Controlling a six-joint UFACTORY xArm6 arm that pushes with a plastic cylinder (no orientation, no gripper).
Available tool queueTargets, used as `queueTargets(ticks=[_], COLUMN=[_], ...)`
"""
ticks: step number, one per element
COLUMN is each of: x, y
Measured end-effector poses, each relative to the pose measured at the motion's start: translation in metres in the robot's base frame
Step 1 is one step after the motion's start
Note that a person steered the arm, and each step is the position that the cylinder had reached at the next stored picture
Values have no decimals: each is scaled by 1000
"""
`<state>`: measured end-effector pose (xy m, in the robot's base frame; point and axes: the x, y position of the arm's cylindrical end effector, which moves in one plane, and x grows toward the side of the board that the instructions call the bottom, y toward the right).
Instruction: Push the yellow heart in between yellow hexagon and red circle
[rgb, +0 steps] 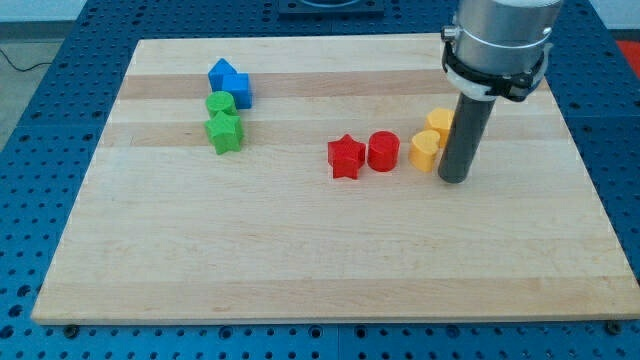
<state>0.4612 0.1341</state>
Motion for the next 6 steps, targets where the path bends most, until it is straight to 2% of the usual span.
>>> queueTargets(ticks=[2, 4, 5, 6], x=[-28, -18, 0, -8], y=[-26, -28, -5, 34])
